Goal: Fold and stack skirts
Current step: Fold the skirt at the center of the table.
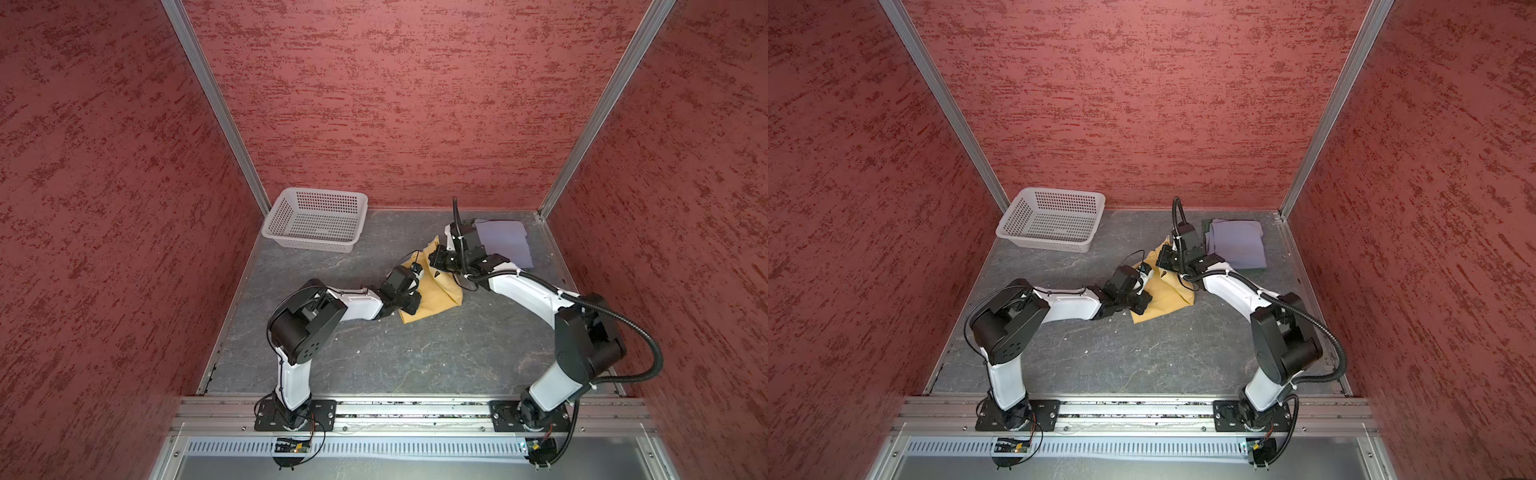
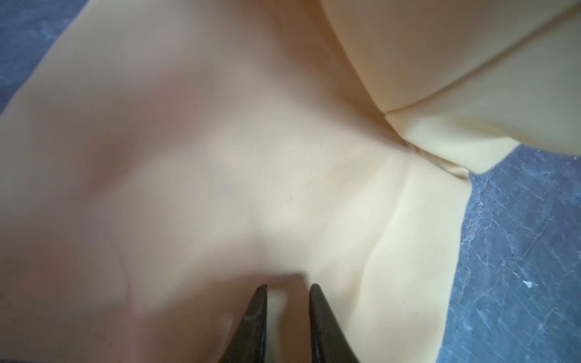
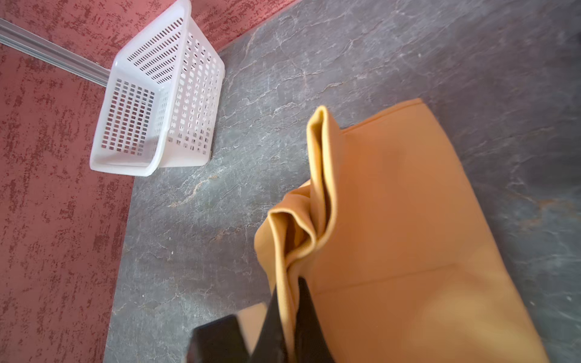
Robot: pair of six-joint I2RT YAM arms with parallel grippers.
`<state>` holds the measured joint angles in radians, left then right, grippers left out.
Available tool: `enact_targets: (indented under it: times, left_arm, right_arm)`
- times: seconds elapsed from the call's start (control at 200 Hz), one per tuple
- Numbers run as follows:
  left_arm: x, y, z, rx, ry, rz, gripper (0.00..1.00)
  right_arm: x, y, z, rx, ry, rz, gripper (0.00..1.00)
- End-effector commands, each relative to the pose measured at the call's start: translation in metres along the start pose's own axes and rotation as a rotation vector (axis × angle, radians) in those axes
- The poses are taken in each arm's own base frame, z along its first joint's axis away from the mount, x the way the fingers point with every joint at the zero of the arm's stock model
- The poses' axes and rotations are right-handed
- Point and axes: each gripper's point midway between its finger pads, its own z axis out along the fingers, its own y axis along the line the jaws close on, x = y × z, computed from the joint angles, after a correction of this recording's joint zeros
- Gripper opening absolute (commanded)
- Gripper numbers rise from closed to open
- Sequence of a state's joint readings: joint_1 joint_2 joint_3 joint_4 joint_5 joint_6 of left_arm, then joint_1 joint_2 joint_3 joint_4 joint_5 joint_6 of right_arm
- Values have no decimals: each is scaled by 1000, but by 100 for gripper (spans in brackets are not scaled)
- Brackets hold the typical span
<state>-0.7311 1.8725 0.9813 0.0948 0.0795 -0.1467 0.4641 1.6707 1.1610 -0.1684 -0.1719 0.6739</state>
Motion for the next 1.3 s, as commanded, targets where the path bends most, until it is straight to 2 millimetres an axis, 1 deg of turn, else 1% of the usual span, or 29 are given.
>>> enact_targets:
  times: [0.0, 0.105, 0.195, 0.281, 0.391, 0.481, 0.641, 0.847, 1.067, 1.232, 1.263, 1.293]
  left_arm:
    - [-28, -3, -23, 65, -77, -41, 26]
    - [-40, 1, -36, 73, -105, -58, 28]
    - [-39, 11, -43, 41, -95, -79, 28]
    - [-28, 27, -45, -3, -63, -120, 28]
    - [-8, 49, -46, -49, -40, -178, 28]
    - [2, 58, -43, -46, -30, -219, 27]
    - [11, 61, -35, -46, -11, -235, 27]
    - [21, 64, -22, -50, 8, -258, 26]
    - [27, 63, -14, -36, 22, -268, 26]
    - [30, 63, -12, -32, 31, -270, 26]
    - [29, 63, -12, -30, 31, -269, 26]
    - [29, 63, -12, -31, 30, -268, 26]
  right_arm:
    - [-3, 3, 11, -30, -22, 15, 0]
    - [0, -2, 17, -19, -14, 10, 0]
    - [1, -3, 20, -18, -11, 4, 0]
    - [3, -4, 20, -16, -4, -6, 0]
    - [5, -4, 19, -15, 9, -25, 0]
    - [8, -4, 17, -9, 20, -34, 0]
    - [13, -4, 15, 0, 34, -41, 0]
    - [24, 7, 16, 3, 52, -57, 0]
    - [48, 20, 28, -25, 108, -53, 0]
    - [68, 32, 38, -57, 149, -36, 0]
    - [73, 33, 40, -61, 159, -34, 3]
    - [76, 35, 42, -70, 168, -31, 9]
